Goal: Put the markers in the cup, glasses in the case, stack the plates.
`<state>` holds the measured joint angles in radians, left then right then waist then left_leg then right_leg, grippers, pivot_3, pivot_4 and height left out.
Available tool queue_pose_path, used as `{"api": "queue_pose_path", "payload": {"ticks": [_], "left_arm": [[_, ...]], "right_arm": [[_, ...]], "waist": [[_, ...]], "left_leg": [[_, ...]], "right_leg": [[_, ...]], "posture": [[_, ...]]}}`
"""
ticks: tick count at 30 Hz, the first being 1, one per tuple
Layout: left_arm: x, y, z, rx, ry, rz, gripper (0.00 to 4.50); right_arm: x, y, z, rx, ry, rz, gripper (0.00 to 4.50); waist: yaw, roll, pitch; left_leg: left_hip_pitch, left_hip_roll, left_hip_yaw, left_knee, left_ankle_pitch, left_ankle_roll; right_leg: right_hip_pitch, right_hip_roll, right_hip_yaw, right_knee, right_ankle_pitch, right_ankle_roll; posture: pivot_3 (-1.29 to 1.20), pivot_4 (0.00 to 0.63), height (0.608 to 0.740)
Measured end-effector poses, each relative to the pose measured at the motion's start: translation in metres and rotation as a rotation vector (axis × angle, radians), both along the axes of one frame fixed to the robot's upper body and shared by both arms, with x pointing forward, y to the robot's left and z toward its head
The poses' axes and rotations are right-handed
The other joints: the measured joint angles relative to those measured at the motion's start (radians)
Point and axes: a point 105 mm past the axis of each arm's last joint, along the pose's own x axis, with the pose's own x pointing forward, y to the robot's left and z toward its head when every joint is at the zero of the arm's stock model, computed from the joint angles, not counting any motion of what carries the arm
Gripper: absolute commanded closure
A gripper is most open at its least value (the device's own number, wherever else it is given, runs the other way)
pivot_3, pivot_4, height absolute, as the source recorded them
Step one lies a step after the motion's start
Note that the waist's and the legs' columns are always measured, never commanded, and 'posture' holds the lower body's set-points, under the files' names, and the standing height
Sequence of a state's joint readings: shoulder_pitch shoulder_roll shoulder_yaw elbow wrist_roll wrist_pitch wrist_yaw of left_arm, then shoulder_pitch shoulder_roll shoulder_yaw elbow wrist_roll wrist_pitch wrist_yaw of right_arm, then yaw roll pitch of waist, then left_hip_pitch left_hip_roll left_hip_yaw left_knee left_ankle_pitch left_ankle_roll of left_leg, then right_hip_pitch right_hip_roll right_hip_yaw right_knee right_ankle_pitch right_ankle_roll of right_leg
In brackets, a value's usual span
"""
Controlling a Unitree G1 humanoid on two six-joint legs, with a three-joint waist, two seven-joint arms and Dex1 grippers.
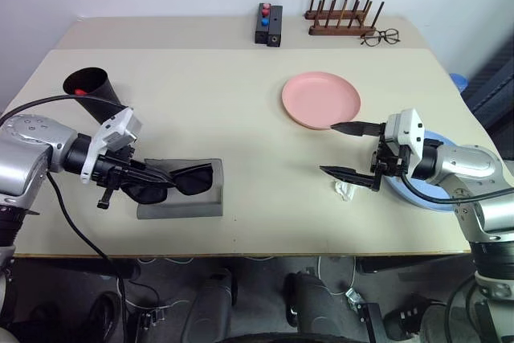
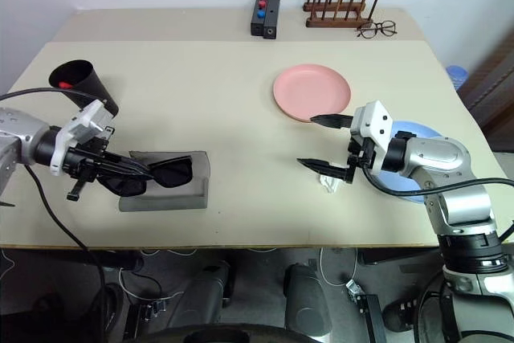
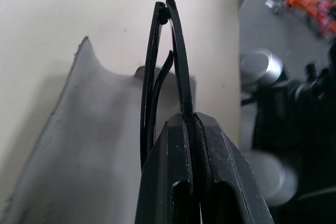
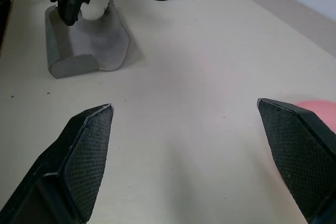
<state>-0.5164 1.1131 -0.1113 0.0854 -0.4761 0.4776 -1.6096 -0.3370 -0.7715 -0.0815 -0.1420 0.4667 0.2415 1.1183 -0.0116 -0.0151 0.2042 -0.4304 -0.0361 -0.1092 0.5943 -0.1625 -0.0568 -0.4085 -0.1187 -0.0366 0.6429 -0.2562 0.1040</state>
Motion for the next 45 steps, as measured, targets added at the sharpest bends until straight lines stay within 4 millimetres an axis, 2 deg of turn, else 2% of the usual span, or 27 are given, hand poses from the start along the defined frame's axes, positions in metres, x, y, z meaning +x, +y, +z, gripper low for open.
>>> {"api": "queue_pose_path", "payload": {"ticks": [4, 14, 23, 45], "left_arm": [[0.007, 0.008, -0.009, -0.007, 0.007, 0.032, 4.44], [0.017, -0.004, -0.021, -0.105, 0.061, -0.004, 4.44], [0.016, -0.011, -0.041, -0.055, 0.076, -0.084, 4.44], [0.012, -0.004, -0.049, -0.008, 0.132, -0.105, 4.44]], "right_arm": [[0.001, -0.002, -0.002, -0.009, 0.006, -0.008, 0.00], [0.003, -0.002, -0.001, -0.004, 0.002, -0.012, 0.00], [0.002, -0.003, -0.003, -0.003, 0.014, -0.030, 0.00], [0.002, -0.004, -0.002, 0.001, 0.018, -0.050, 0.00]], "waist": [[0.000, 0.000, 0.000], [-0.002, 0.000, 0.000], [-0.001, 0.000, 0.000], [-0.001, 0.000, 0.000]], "left_leg": [[0.000, 0.000, 0.000, 0.000, 0.000, 0.000], [-0.001, 0.000, 0.000, 0.000, 0.000, 0.000], [-0.001, -0.001, 0.000, 0.000, 0.000, 0.000], [-0.001, -0.001, 0.000, 0.000, 0.000, 0.000]], "right_leg": [[0.000, 0.001, 0.000, 0.000, 0.000, 0.000], [-0.001, 0.001, 0.000, 0.001, 0.000, 0.000], [-0.001, 0.001, 0.000, 0.001, 0.000, 0.000], [0.000, 0.001, 0.000, 0.001, 0.000, 0.000]], "posture": [[0.00, 0.150, 0.740], [0.00, 0.150, 0.740], [0.00, 0.150, 0.740], [0.00, 0.150, 0.740]]}}
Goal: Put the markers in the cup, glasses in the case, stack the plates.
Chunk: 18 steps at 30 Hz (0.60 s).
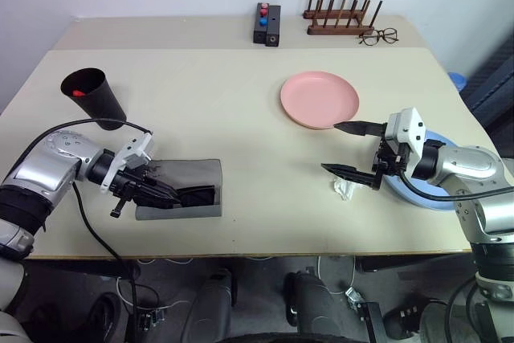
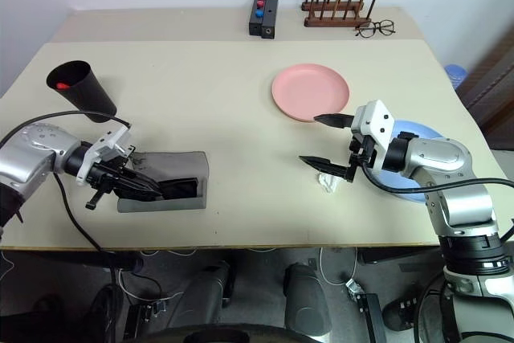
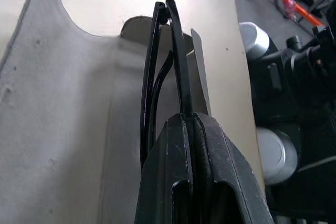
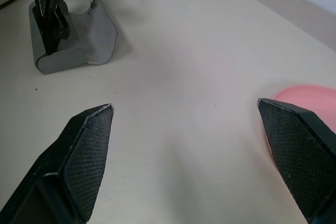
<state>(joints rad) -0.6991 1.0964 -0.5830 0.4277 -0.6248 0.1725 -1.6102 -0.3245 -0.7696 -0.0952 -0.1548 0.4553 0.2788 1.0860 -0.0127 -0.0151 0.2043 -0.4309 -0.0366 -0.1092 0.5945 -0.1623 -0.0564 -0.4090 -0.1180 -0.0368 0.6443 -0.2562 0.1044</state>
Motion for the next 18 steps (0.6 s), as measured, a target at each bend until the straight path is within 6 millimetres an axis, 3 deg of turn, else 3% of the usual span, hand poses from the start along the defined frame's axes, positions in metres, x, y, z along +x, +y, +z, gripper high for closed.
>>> {"api": "queue_pose_path", "payload": {"ticks": [5, 9, 15, 18], "left_arm": [[0.0010, 0.0008, -0.0018, 0.013, 0.031, 0.017, 4.44], [0.0005, 0.0004, -0.0028, 0.008, 0.051, 0.024, 3.05], [-0.0039, -0.0013, -0.0050, -0.001, 0.104, 0.030, 0.06], [-0.0049, -0.0027, -0.0030, -0.010, 0.104, 0.023, 0.02]], "right_arm": [[0.0002, 0.0001, 0.0004, 0.000, -0.002, 0.000, 0.00], [0.0002, 0.0001, 0.0004, 0.000, -0.002, -0.001, 0.00], [0.0002, 0.0000, 0.0003, 0.000, -0.001, -0.001, 0.00], [0.0001, 0.0000, 0.0002, 0.000, -0.001, -0.001, 0.00]], "waist": [[0.000, 0.000, 0.000], [-0.001, 0.000, 0.000], [-0.001, 0.000, 0.000], [-0.001, 0.000, 0.000]], "left_leg": [[0.000, 0.000, 0.000, 0.000, 0.000, 0.000], [0.000, 0.000, 0.000, 0.000, 0.000, 0.000], [0.000, 0.000, 0.000, 0.000, 0.000, 0.000], [0.000, 0.000, 0.000, 0.000, 0.000, 0.000]], "right_leg": [[0.000, 0.000, 0.000, 0.000, 0.000, 0.000], [0.000, 0.000, 0.000, 0.001, 0.000, 0.000], [0.000, 0.000, 0.000, 0.001, 0.000, 0.000], [0.000, 0.000, 0.000, 0.001, 0.000, 0.000]], "posture": [[0.00, 0.150, 0.740], [0.00, 0.150, 0.740], [0.00, 0.150, 0.740], [0.00, 0.150, 0.740]]}}
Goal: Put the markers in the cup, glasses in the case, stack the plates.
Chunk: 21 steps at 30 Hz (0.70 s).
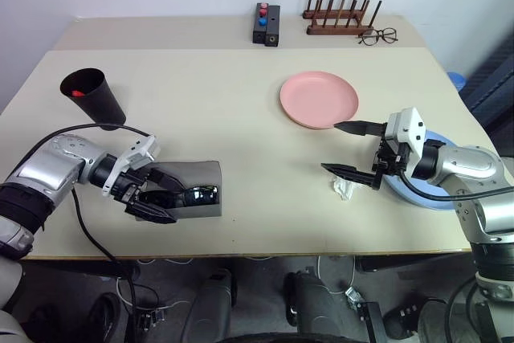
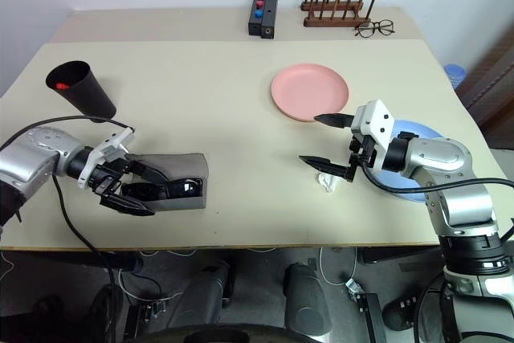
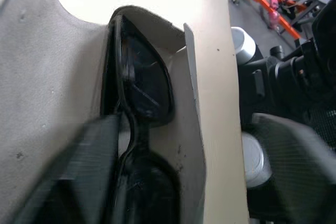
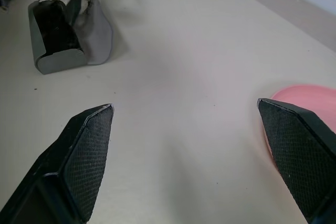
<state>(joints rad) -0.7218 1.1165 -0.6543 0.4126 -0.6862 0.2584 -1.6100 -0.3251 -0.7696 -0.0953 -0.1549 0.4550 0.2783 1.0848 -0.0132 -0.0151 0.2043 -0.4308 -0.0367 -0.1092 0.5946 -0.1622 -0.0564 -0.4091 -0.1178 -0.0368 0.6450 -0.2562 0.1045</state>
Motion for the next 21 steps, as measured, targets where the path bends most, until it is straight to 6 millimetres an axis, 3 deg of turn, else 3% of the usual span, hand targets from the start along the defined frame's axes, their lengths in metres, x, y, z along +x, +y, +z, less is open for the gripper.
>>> {"api": "queue_pose_path", "payload": {"ticks": [21], "left_arm": [[-0.005, -0.008, 0.012, -0.009, -0.033, -0.046, 0.02]], "right_arm": [[0.000, 0.000, 0.000, 0.001, -0.002, -0.002, 0.00]], "waist": [[0.000, 0.000, 0.000]], "left_leg": [[0.000, 0.000, 0.000, 0.000, 0.000, 0.000]], "right_leg": [[0.000, 0.000, 0.000, 0.000, 0.000, 0.000]], "posture": [[0.00, 0.150, 0.740]]}}
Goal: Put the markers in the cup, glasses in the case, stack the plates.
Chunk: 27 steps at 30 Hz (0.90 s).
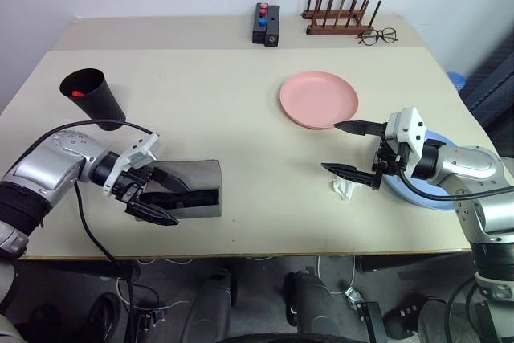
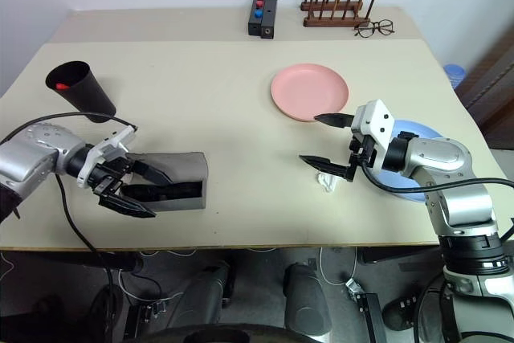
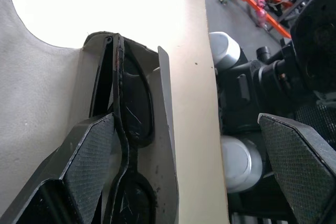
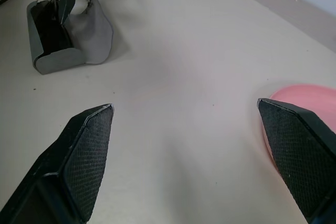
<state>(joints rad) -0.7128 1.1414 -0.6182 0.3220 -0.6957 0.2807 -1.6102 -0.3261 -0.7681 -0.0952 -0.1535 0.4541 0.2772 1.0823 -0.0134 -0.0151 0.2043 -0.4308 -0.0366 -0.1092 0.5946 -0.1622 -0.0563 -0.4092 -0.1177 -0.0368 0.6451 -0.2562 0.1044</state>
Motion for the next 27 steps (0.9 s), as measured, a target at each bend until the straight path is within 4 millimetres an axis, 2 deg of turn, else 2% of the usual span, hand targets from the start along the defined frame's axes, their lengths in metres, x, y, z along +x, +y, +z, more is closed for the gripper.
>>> {"api": "queue_pose_path", "payload": {"ticks": [6, 15, 20, 21, 22, 25, 27], "left_arm": [[0.008, 0.008, 0.000, 0.023, -0.054, 0.026, 0.02], [0.017, 0.005, 0.009, -0.005, -0.130, 0.030, 0.02], [0.025, 0.008, 0.033, -0.048, -0.093, 0.116, 0.02], [0.026, 0.010, 0.037, -0.051, -0.087, 0.134, 0.57], [0.028, 0.011, 0.041, -0.059, -0.082, 0.152, 0.90], [0.030, 0.008, 0.053, -0.129, -0.008, 0.202, 2.31], [0.032, 0.001, 0.073, -0.237, 0.057, 0.236, 3.37]], "right_arm": [[0.000, 0.000, 0.000, 0.001, -0.001, 0.000, 0.00], [0.001, 0.001, 0.004, 0.003, -0.013, 0.005, 0.00], [0.002, 0.002, 0.005, 0.004, -0.016, 0.007, 0.00], [0.002, 0.002, 0.005, 0.005, -0.016, 0.007, 0.00], [0.002, 0.002, 0.005, 0.005, -0.017, 0.007, 0.00], [0.002, 0.003, 0.006, 0.006, -0.021, 0.009, 0.00], [0.003, 0.003, 0.006, 0.005, -0.022, 0.008, 0.00]], "waist": [[0.000, 0.000, 0.000], [0.000, 0.000, 0.000], [0.000, 0.000, 0.000], [-0.001, 0.000, 0.000], [-0.001, 0.000, 0.000], [-0.001, 0.000, 0.000], [-0.001, -0.001, 0.000]], "left_leg": [[0.000, 0.000, 0.000, 0.000, 0.000, 0.000], [0.000, 0.000, 0.000, 0.000, 0.000, 0.000], [0.000, 0.000, 0.000, 0.000, 0.000, 0.000], [0.000, 0.000, 0.000, 0.000, 0.000, 0.000], [0.000, 0.000, 0.000, 0.000, 0.000, 0.000], [0.000, 0.000, 0.000, 0.000, 0.000, 0.000], [0.000, 0.000, 0.000, 0.001, 0.000, 0.000]], "right_leg": [[0.000, 0.000, 0.000, 0.000, 0.000, 0.000], [0.000, 0.000, 0.000, 0.000, 0.000, 0.000], [0.000, 0.000, 0.000, 0.000, 0.000, 0.001], [0.000, 0.000, 0.000, 0.000, 0.000, 0.001], [0.000, 0.000, 0.000, 0.001, 0.000, 0.001], [0.000, 0.000, 0.000, 0.001, -0.001, 0.003], [0.000, 0.001, 0.000, 0.001, -0.002, 0.004]], "posture": [[0.00, 0.150, 0.740], [0.00, 0.150, 0.740], [0.00, 0.150, 0.740], [0.00, 0.150, 0.740], [0.00, 0.150, 0.740], [0.00, 0.150, 0.740], [0.00, 0.150, 0.740]]}}
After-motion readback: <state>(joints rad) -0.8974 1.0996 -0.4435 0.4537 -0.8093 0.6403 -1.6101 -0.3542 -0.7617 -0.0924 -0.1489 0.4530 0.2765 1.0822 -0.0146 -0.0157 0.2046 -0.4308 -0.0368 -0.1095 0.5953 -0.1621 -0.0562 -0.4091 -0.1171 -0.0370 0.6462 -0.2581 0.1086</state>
